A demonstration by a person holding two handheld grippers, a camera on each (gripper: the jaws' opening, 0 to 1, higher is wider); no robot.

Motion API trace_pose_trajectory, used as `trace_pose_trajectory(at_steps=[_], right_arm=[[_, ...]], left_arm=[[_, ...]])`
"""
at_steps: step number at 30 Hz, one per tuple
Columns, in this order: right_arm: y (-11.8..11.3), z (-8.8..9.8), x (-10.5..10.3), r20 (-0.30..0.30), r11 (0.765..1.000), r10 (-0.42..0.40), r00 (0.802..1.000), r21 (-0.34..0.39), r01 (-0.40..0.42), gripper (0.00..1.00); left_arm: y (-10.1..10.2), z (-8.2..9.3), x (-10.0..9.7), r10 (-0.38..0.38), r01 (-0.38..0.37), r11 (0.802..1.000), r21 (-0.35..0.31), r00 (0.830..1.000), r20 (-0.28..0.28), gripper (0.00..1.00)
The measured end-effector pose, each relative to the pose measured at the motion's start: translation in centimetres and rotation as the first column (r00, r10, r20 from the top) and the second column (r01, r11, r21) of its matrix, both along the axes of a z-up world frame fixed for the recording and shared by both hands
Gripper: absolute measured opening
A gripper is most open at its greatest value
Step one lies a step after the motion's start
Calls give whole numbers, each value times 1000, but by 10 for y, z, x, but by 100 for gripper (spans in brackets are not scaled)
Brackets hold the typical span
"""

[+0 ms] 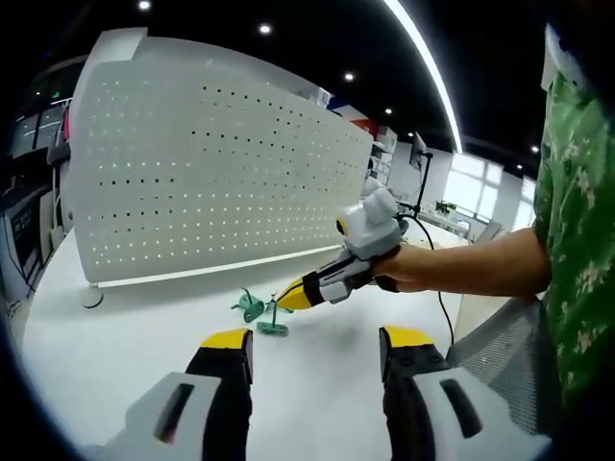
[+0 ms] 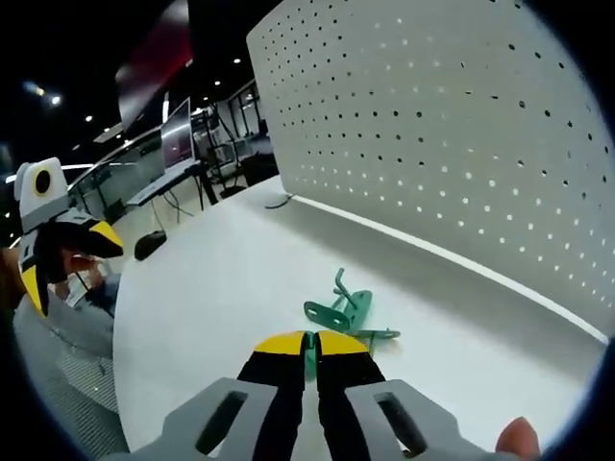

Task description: Insert the hook assembly into the mounting plate slot until the hook locks in place.

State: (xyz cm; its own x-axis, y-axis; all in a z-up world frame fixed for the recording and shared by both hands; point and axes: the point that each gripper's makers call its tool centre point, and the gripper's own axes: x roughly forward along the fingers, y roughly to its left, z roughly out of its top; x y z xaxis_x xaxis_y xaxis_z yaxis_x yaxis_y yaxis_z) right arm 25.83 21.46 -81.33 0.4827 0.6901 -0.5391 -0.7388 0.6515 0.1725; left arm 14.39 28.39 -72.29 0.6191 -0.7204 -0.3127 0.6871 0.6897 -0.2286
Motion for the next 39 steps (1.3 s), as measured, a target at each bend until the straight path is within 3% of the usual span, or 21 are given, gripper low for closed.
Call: trace_pose_trajectory(at_steps=[39], right_arm=[[12,10,-16,19,992,121,992,-30,-121,2]], left_arm=[[1,-1,0,-2,2,1000,6,1000,-3,51]])
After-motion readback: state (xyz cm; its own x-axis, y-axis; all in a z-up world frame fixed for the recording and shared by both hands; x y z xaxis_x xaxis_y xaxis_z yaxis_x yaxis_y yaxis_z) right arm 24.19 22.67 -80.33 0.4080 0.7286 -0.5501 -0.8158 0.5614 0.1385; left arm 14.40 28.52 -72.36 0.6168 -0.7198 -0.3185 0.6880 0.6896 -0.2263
